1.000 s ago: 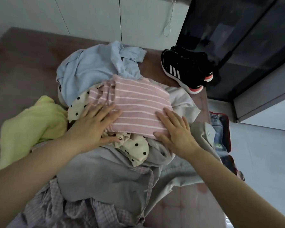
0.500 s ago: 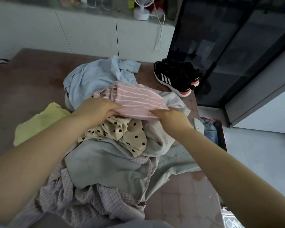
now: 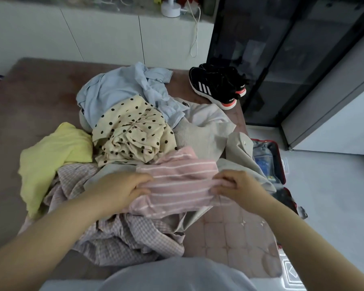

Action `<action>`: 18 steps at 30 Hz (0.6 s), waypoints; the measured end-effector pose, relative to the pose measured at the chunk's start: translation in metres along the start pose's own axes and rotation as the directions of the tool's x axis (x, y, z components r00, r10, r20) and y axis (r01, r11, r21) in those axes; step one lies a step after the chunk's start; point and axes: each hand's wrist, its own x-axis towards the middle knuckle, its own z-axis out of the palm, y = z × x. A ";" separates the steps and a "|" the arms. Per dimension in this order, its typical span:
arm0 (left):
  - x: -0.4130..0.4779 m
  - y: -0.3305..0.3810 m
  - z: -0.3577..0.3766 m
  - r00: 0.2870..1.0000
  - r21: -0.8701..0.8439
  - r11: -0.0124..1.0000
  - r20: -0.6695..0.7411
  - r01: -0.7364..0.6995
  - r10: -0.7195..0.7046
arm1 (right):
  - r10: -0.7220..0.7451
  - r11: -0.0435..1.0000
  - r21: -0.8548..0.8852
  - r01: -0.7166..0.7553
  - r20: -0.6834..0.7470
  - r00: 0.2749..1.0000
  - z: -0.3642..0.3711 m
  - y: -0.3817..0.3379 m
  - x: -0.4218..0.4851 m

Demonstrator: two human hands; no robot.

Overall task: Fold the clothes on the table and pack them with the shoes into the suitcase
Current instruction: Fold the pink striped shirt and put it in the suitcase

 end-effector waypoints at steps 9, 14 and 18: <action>0.047 -0.007 0.026 0.821 -0.259 0.893 -0.359 0.369 -0.444 | 0.332 0.930 0.265 -0.253 -0.321 0.887 0.027 -0.006 0.077; 0.016 0.035 0.068 0.791 0.009 0.961 -0.571 0.275 -0.221 | 0.306 0.946 0.206 -0.249 -0.328 0.894 0.038 0.001 0.069; 0.022 0.021 0.093 0.882 0.068 0.917 -0.311 0.393 -0.355 | 0.263 0.956 0.215 -0.197 -0.341 0.902 0.045 0.019 0.047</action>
